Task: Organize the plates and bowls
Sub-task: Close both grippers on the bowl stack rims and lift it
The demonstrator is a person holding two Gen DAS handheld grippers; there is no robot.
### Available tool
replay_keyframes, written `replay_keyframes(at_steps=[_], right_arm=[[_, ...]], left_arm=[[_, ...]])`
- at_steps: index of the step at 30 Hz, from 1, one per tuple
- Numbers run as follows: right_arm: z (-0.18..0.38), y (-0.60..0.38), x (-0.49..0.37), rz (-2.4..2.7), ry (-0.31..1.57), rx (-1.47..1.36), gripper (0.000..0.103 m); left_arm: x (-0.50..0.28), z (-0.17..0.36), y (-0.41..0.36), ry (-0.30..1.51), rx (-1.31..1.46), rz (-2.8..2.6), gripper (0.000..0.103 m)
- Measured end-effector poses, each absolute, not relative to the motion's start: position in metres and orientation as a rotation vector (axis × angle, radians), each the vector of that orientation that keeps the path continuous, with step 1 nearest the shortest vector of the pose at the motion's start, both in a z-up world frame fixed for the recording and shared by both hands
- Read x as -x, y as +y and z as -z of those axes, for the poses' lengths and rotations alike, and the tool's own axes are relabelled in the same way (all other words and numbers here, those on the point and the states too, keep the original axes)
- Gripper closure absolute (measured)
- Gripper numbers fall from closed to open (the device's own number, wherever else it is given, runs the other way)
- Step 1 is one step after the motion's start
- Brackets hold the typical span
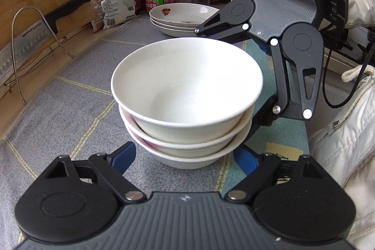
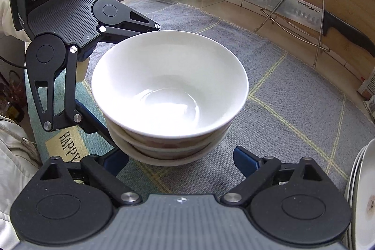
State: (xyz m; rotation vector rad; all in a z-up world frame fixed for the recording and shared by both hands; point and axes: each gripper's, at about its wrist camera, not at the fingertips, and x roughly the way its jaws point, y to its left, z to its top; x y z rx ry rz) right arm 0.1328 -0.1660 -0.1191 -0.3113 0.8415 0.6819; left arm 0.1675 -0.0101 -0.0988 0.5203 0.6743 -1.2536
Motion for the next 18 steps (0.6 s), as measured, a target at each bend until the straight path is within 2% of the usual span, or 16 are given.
replay_keyframes(at_steps=[3, 18], right_arm=[[0.1183, -0.1646, -0.1332, -0.708, 0.85, 0.317, 0.01], [0.1157, -0.1614, -0.1383, -0.781, 0.873, 0.36, 0.015]], left_arm=[[-0.1694, 0.0982, -0.0088, 0.678, -0.525, 1.274, 0.016], [-0.1772, 0.0958, -0.0119, 0.699, -0.536, 1.343, 0.019]])
